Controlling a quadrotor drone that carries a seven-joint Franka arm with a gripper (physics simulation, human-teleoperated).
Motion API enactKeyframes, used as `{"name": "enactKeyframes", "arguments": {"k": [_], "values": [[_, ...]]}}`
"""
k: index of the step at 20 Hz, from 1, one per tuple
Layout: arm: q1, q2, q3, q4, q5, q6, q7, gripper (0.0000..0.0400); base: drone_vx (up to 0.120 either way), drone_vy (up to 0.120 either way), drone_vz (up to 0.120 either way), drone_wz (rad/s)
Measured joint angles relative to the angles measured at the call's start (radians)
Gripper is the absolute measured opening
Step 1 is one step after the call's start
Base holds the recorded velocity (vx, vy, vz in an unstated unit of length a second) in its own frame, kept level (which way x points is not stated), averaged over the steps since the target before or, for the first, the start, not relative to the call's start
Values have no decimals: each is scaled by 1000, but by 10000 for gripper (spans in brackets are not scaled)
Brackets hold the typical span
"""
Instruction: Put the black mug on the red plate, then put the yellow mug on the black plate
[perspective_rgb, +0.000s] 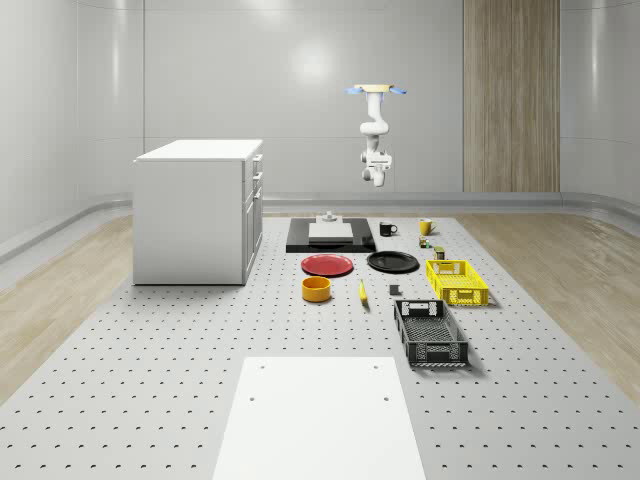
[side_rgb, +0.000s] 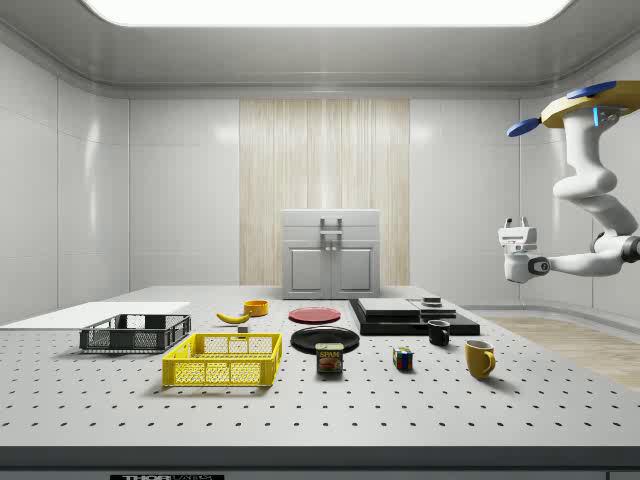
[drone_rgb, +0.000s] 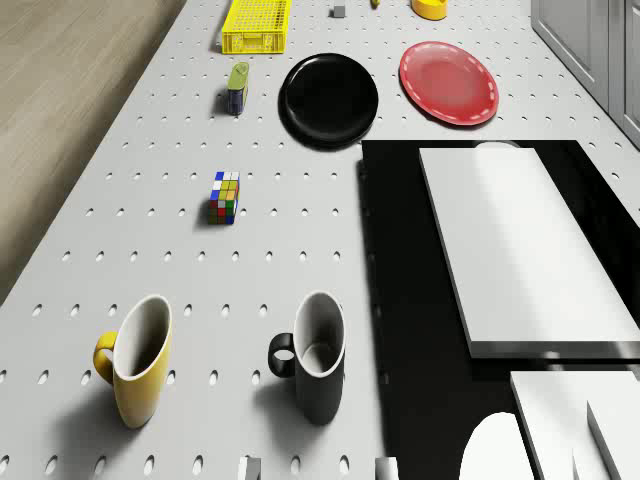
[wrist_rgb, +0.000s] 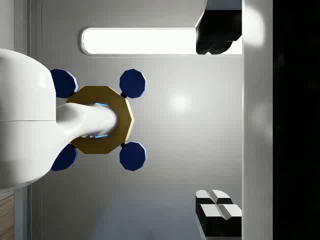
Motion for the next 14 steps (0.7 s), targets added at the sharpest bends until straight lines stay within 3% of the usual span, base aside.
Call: {"name": "enactKeyframes", "arguments": {"k": [8,14], "values": [[-3,40,2,170,1,-124,-2,400,0,0,0,0],[-5,73,3,258,2,-174,-2,400,0,0,0,0]]}}
